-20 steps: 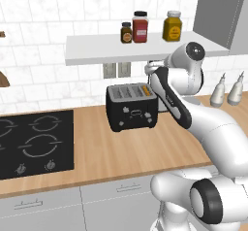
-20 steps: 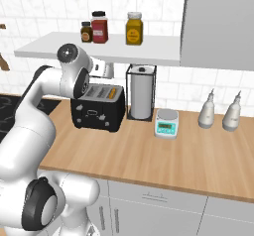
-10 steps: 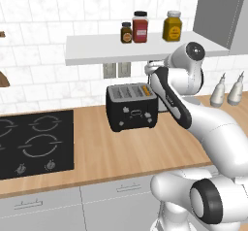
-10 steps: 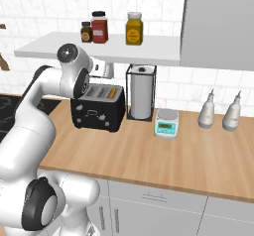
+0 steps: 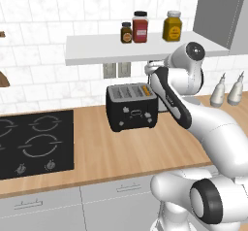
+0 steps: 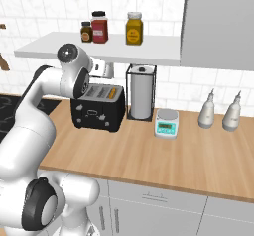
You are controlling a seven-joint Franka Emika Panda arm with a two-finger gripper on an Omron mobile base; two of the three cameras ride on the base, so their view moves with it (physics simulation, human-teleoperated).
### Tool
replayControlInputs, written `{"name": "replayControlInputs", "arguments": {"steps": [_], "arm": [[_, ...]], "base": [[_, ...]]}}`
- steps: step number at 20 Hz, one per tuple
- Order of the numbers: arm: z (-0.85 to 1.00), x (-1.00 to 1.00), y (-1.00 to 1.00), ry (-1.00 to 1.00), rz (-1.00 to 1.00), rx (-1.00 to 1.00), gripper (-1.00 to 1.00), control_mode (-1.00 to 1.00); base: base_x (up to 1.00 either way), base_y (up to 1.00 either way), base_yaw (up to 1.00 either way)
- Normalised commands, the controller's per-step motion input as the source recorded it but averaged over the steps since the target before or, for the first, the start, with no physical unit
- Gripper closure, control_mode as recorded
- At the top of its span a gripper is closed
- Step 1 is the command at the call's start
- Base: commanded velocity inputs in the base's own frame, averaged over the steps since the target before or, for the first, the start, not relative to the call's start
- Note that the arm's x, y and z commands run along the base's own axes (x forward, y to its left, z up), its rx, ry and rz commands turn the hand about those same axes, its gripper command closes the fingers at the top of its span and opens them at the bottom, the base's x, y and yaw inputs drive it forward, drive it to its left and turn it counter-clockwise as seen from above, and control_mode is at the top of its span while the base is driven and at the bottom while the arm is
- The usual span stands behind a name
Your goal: Start the toaster. Once the lever pops up, take the bread to the plate on the dining counter.
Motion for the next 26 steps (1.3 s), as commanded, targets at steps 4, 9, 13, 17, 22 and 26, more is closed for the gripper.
{"name": "replayControlInputs", "arguments": {"steps": [4,9,13,17,22,26], "arm": [[0.00,0.00,0.00,0.00,0.00,0.00,-1.00,-1.00],[0.00,0.00,0.00,0.00,0.00,0.00,-1.00,-1.00],[0.00,0.00,0.00,0.00,0.00,0.00,-1.00,-1.00],[0.00,0.00,0.00,0.00,0.00,0.00,-1.00,-1.00],[0.00,0.00,0.00,0.00,0.00,0.00,-1.00,-1.00],[0.00,0.00,0.00,0.00,0.00,0.00,-1.00,-1.00]], "base": [[0.00,0.00,0.00],[0.00,0.00,0.00],[0.00,0.00,0.00],[0.00,0.00,0.00],[0.00,0.00,0.00],[0.00,0.00,0.00]]}}
